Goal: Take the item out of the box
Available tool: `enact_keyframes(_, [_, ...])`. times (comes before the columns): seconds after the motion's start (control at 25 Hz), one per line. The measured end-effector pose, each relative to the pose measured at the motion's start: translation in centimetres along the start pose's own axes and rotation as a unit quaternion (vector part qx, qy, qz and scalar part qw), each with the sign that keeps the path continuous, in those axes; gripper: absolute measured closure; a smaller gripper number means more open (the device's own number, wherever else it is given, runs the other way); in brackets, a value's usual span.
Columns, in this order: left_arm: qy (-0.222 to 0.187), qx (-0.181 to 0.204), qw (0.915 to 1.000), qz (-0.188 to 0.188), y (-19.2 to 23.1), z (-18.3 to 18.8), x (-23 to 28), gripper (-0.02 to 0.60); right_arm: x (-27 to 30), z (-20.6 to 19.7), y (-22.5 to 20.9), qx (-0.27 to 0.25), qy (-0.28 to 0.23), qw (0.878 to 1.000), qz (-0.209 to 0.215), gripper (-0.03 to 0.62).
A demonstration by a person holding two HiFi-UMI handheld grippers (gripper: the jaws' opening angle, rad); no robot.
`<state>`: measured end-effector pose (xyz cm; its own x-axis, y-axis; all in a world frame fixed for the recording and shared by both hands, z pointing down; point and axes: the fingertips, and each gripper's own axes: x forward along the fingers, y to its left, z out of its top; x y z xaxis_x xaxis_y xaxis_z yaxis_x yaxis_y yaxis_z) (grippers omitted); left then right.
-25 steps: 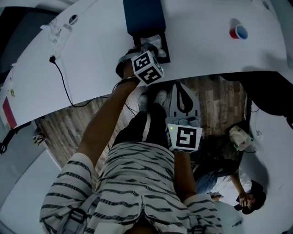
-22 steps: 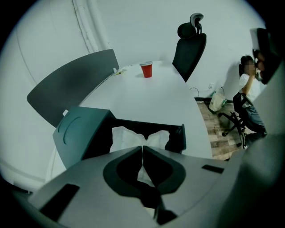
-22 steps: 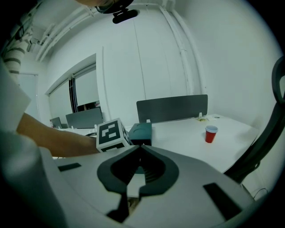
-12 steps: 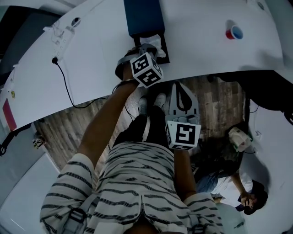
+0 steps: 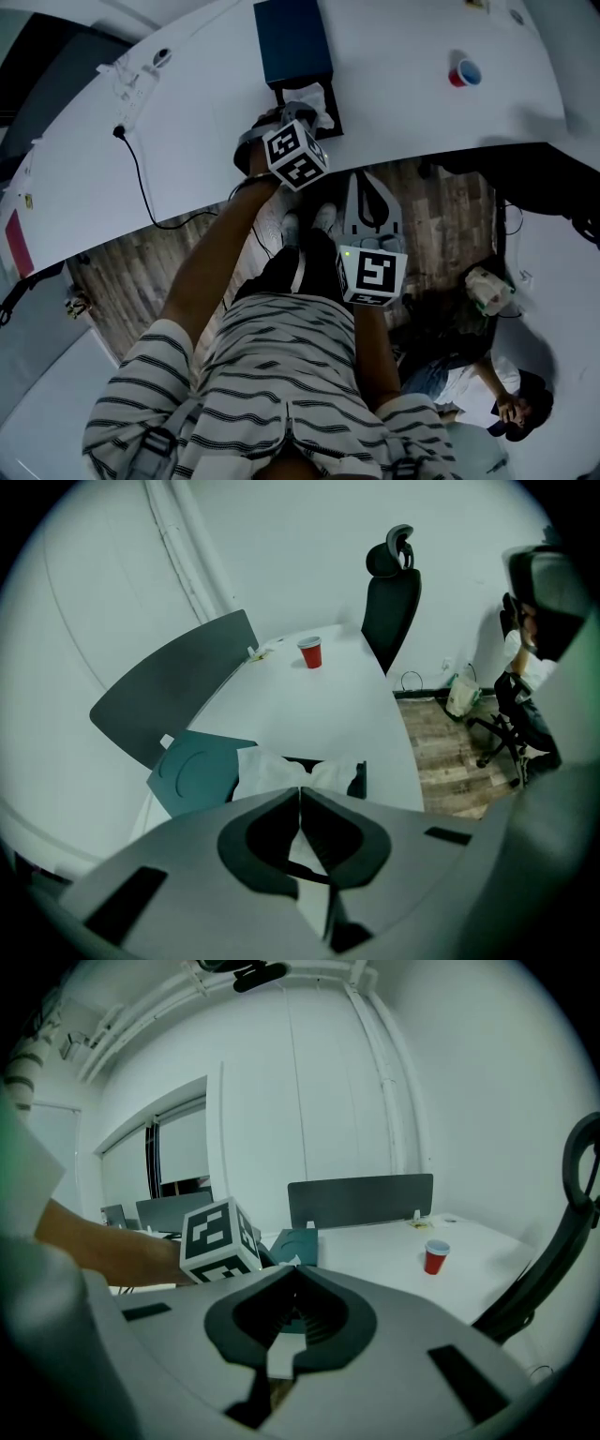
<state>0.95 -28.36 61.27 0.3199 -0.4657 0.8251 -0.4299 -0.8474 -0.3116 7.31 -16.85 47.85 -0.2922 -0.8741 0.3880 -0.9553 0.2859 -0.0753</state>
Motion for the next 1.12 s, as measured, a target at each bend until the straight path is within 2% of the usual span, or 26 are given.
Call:
enact_keyframes(0.32, [-0.025, -0.004, 0.9996, 0.015, 0.1, 0.9, -3.2, 0.554, -1.1, 1.5, 0.8, 0.003, -0.014, 1.000, -0.004, 0.576])
enact_keyframes(0.72, [-0.063, -0.046, 0.9959, 0.045, 1.0, 1.7, -7.7, 0.553, -2.5, 3.2, 1.4, -0.002, -0.026, 1.000, -0.012, 0.576])
enact_keyframes(0.92, [-0.103, -0.080, 0.9899, 0.056, 1.2, 2.5, -9.8, 0.554, -3.3, 4.3, 1.7, 0.012, -0.038, 0.999, -0.010, 0.576])
enact_keyframes(1.12, [-0.136, -0.105, 0.9825, 0.073, 1.4, 2.8, -11.4, 0.553, -3.9, 5.5, 2.0, 0.004, -0.047, 0.999, -0.016, 0.575])
